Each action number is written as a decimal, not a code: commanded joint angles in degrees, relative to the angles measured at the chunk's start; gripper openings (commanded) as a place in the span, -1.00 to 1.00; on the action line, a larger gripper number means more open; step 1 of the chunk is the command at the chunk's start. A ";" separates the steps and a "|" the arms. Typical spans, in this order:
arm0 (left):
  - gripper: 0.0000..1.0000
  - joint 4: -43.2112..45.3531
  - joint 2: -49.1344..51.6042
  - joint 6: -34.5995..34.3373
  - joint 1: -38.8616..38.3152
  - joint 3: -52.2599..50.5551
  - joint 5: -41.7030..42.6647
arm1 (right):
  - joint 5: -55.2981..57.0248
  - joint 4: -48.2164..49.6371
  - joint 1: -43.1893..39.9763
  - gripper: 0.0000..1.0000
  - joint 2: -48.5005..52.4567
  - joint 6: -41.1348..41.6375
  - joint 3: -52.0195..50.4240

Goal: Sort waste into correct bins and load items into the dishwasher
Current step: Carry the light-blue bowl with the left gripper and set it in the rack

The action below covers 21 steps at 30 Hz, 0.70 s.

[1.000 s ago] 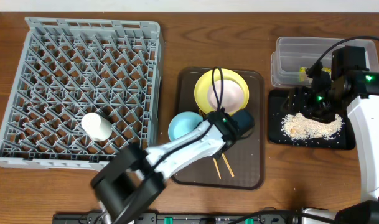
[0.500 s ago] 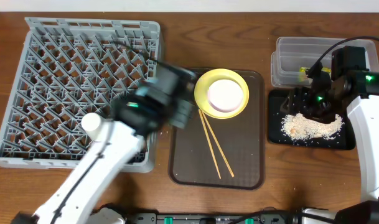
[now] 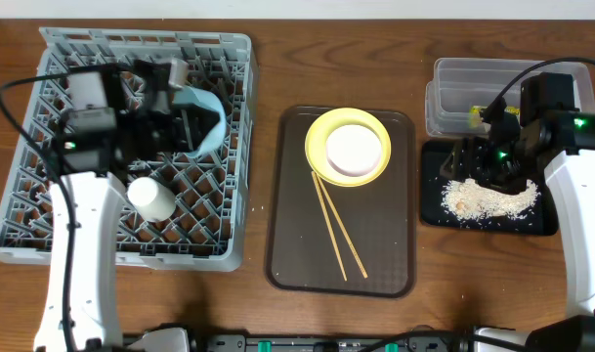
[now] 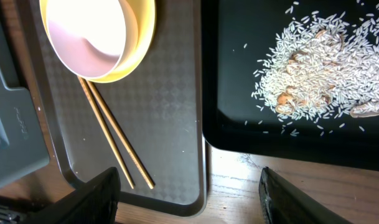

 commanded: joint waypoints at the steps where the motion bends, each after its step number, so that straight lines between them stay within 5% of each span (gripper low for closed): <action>1: -0.85 2.21 3.98 0.94 4.33 1.03 14.91 | -0.07 -0.07 -0.17 0.38 -1.16 -0.59 0.90; 12: -0.85 18.23 19.50 -9.97 11.85 1.03 28.59 | -0.07 -0.11 -0.17 0.38 -1.16 -0.61 0.90; 21: -0.85 23.23 27.69 -14.40 15.39 1.01 29.14 | -0.04 -0.24 -0.17 0.38 -1.16 -0.61 0.90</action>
